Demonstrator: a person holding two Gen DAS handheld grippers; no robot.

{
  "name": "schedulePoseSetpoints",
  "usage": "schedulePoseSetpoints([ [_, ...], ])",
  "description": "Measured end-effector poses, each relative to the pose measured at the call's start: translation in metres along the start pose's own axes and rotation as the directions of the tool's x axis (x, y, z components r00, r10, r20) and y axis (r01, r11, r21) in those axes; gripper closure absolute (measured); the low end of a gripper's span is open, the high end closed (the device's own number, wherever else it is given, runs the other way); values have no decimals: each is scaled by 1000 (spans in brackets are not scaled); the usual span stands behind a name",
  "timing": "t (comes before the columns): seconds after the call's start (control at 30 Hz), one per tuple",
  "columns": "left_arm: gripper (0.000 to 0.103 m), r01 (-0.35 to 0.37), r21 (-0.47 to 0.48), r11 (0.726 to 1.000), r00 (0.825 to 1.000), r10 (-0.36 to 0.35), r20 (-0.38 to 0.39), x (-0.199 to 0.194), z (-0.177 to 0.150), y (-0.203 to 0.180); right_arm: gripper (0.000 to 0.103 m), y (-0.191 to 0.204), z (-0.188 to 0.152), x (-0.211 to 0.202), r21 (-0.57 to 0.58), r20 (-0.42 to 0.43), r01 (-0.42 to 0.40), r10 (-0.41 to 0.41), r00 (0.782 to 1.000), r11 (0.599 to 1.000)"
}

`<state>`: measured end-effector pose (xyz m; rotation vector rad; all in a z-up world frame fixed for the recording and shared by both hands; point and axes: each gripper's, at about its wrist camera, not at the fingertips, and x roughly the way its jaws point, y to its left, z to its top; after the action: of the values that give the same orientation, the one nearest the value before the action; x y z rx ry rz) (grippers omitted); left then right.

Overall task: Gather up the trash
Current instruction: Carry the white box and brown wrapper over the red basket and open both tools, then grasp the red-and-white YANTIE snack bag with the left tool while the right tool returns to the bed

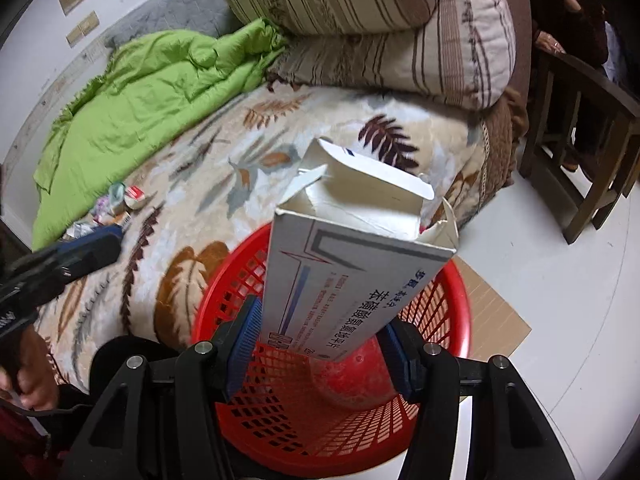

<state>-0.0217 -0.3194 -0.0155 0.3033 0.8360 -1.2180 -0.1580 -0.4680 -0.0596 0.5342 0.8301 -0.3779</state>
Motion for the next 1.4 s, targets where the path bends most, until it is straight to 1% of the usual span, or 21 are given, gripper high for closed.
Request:
schedulePoseSetpoints([
  [0.03, 79, -4, -10, 1000, 1000, 3, -3, 0, -1, 4, 41, 0, 0, 5, -1, -18, -11, 11, 1000, 1000],
  [0.07, 79, -5, -16, 1000, 1000, 5, -4, -1, -2, 7, 40, 2, 1, 9, -12, -39, 3, -4, 999, 1000],
  [0.13, 79, -13, -23, 1000, 1000, 13, -2, -3, -4, 11, 32, 3, 0, 13, -33, -65, 50, -52, 997, 998],
  [0.23, 79, -32, -24, 999, 999, 32, -7, -4, -8, 17, 26, 0, -2, 6, -33, -34, 54, -56, 998, 998],
  [0.37, 79, -43, -58, 997, 999, 43, -6, -9, -10, 28, 26, -4, -3, -8, -31, 13, 60, -59, 998, 998],
  [0.43, 78, -56, -73, 996, 998, 56, -1, -12, -12, 32, 26, -6, 0, -14, -21, 35, 45, -45, 998, 999],
  [0.47, 74, -64, -82, 995, 998, 64, 2, -14, -13, 35, 26, -6, 2, -17, -15, 48, 38, -38, 998, 999],
  [0.5, 68, -72, -87, 994, 997, 72, 4, -17, -14, 36, 26, -6, 5, -22, -9, 69, 28, -28, 997, 1000],
  [0.53, 64, -83, -91, 992, 996, 84, 8, -19, -15, 38, 26, -4, 9, -24, -10, 78, 20, -19, 997, 1000],
  [0.57, 60, -103, -92, 990, 994, 105, 15, -23, -17, 40, 26, -1, 11, -25, -15, 86, 15, -13, 996, 1000],
  [0.63, 59, -126, -92, 988, 991, 128, 22, -29, -19, 43, 26, 5, 15, -29, -24, 110, 6, -3, 994, 1000],
  [0.77, 55, -171, -103, 980, 984, 176, 39, -45, -27, 54, 26, 21, 21, -27, -38, 118, -34, 39, 992, 999],
  [0.87, 54, -202, -119, 972, 977, 208, 42, -55, -33, 63, 26, 33, 22, -24, -52, 118, -65, 71, 991, 997],
  [1.0, 53, -237, -151, 960, 968, 247, 49, -72, -44, 79, 26, 62, 24, -16, -99, 97, -127, 136, 986, 987],
  [1.13, 52, -279, -213, 936, 953, 297, 58, -93, -59, 104, 26, 96, 26, -5, -158, 69, -182, 194, 978, 971],
  [1.23, 51, -325, -266, 908, 935, 351, 57, -111, -73, 128, 26, 127, 26, 8, -211, 30, -229, 241, 970, 950],
  [1.27, 50, -347, -291, 892, 925, 377, 51, -118, -80, 141, 26, 140, 27, 14, -233, 13, -246, 256, 966, 941],
  [1.3, 49, -361, -306, 881, 919, 393, 47, -123, -84, 147, 26, 151, 27, 19, -251, -5, -261, 269, 963, 932],
  [1.33, 48, -388, -333, 859, 905, 423, 38, -131, -91, 162, 26, 160, 27, 25, -261, -20, -272, 276, 961, 926],
  [1.37, 45, -406, -351, 844, 896, 443, 29, -135, -96, 171, 26, 171, 28, 30, -270, -38, -288, 288, 957, 919],
  [1.4, 44, -432, -378, 819, 882, 471, 14, -142, -102, 186, 26, 179, 28, 35, -274, -52, -303, 300, 952, 913],
])
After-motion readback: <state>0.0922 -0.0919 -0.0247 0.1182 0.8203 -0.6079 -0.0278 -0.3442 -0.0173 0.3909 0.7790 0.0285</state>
